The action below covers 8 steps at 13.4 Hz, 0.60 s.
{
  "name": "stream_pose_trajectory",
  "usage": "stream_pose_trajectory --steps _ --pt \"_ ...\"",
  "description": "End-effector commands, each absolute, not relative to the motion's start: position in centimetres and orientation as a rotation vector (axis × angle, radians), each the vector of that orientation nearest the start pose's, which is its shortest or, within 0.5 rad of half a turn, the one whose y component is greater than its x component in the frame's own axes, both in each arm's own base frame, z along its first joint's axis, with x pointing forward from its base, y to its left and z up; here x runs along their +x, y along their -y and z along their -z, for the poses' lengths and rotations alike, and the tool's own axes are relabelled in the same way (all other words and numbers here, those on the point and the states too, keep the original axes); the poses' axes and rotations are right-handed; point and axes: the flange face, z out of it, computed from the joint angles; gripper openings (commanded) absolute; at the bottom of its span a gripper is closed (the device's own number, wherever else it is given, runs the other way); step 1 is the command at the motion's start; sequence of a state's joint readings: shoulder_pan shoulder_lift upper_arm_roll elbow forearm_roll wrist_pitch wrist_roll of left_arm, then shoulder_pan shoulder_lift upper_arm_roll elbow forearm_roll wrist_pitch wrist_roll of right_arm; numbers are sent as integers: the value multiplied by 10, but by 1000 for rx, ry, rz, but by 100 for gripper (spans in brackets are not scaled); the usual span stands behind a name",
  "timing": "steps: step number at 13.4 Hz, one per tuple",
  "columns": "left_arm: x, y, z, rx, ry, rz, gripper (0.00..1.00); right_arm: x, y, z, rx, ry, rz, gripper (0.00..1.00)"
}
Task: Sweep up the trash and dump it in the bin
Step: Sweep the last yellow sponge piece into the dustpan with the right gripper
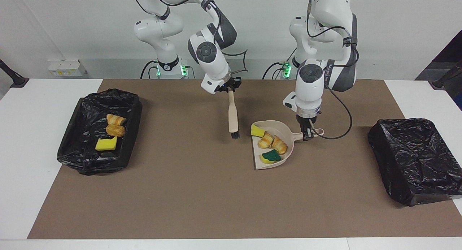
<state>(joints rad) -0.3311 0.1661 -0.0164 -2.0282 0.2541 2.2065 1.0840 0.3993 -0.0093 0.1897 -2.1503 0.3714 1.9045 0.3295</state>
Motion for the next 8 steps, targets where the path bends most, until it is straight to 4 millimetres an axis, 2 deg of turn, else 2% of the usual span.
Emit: stream_pose_trajectory --steps 1,4,6,8 --pt "562 158 -394 -2134 -2112 15 0 417 -273 -419 -3019 124 -532 0" --pt "574 113 -425 -2177 -2143 132 0 430 -231 -446 -3072 61 -562 0" --pt "587 77 -448 -2185 -2135 136 0 442 -198 -468 -3098 39 -587 0" --pt "602 27 -476 -2210 -2102 131 0 451 -167 -477 -3096 55 -611 0"
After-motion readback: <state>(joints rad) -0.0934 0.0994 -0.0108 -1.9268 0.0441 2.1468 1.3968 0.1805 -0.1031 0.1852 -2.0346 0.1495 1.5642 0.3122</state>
